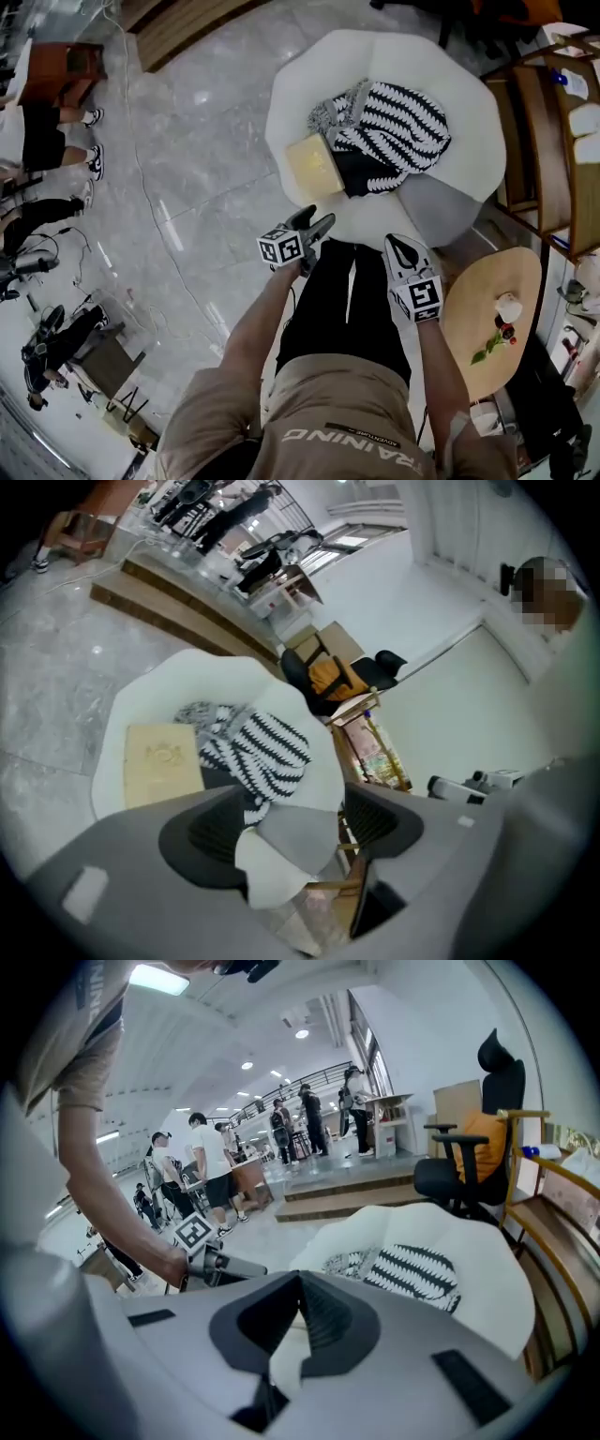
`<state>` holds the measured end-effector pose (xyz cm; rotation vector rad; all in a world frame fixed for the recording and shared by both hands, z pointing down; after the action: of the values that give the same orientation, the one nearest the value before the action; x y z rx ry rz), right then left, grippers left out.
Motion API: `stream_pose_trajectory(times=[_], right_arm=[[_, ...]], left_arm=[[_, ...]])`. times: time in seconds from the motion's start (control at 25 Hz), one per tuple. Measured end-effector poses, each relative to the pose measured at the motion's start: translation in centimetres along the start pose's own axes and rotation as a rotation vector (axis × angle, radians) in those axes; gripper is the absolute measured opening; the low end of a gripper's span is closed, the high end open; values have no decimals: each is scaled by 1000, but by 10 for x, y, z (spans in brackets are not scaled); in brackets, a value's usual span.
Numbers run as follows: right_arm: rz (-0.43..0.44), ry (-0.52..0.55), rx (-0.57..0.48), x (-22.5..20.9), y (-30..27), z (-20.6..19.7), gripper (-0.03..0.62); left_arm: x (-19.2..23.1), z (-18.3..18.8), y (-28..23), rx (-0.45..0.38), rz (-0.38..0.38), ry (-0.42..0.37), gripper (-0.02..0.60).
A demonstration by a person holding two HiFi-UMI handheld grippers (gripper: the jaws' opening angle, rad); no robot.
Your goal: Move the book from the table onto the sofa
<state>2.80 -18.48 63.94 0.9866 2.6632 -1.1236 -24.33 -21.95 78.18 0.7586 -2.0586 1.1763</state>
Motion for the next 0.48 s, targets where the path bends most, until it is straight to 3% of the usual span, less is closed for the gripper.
stream_pose_trajectory(times=[0.16,0.32,0.4,0.48], right_arm=[[-32,23,-48,5,28,35,5],[-79,75,-140,5,63,73,5],[-82,88,-157,11,88,86,5],[-63,117,-163,22,105,94,5]], left_arm=[[-73,38,11,-30,-122,-130,336],[-138,71,25,-120,-197,-141,317],[-176,77,44,-155,-201,-173,258],[-207,83,69,-163,-180,-263,176]])
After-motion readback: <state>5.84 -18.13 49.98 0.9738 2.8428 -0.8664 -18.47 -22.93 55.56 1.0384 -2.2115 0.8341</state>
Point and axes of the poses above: the fingertips, and each gripper's own axes: y backward along the fingers, x to its left, z out of its top, the point moved 9 cm from there along y, backward along the fingers, and after that the axes turned 2 degrees about -y, right-handed, at the moved point
